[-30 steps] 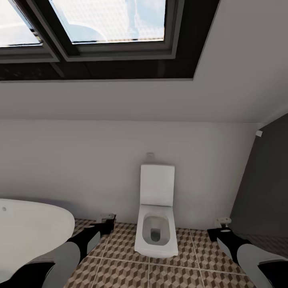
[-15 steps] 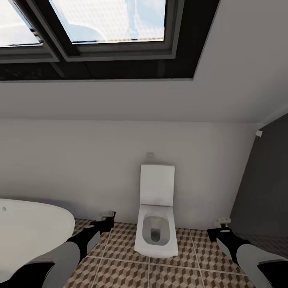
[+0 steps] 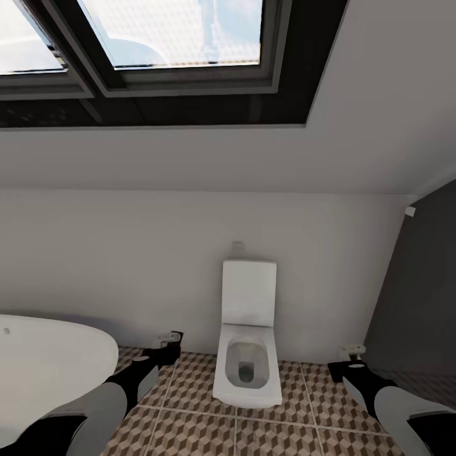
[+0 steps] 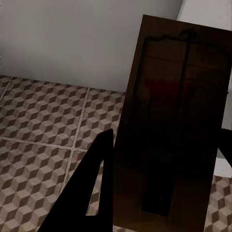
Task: Take the four mousetraps from the cabinet in the bathroom and place them on the bathroom floor. Make sure all four end up on the same floor surface, and ensure that at least two of them are either under or directly next to the same bathroom sink.
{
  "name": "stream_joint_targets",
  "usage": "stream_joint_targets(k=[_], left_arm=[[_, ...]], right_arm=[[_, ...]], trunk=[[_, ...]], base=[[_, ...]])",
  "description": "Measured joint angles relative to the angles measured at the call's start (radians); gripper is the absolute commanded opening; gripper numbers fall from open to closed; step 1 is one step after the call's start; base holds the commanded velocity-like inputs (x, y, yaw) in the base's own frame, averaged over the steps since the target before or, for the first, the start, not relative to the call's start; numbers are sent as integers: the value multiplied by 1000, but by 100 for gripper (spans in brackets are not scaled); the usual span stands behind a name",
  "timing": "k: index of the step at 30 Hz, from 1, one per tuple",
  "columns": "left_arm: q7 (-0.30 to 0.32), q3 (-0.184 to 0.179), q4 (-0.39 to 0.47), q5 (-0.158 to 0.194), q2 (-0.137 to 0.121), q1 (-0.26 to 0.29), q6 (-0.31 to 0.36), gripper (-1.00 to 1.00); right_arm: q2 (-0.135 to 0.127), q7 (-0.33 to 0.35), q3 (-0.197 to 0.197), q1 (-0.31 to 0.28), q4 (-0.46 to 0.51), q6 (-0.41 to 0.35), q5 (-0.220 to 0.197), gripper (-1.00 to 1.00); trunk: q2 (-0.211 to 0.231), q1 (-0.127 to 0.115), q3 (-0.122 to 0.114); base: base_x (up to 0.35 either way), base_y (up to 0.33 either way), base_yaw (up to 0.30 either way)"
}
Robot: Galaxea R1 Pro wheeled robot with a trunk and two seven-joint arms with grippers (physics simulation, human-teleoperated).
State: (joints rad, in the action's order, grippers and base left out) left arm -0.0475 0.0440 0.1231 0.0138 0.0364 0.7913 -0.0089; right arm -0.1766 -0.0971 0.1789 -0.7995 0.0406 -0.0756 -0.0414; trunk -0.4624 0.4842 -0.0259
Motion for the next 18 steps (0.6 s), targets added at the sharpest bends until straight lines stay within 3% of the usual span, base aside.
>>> stream_joint_targets(k=[18], left_arm=[[-17, 2, 0, -1, 3, 0, 7, -100]], right_arm=[[0, 2, -4, 0, 0, -6, -3, -100]], trunk=[[0, 0, 0]], base=[[0, 0, 0]])
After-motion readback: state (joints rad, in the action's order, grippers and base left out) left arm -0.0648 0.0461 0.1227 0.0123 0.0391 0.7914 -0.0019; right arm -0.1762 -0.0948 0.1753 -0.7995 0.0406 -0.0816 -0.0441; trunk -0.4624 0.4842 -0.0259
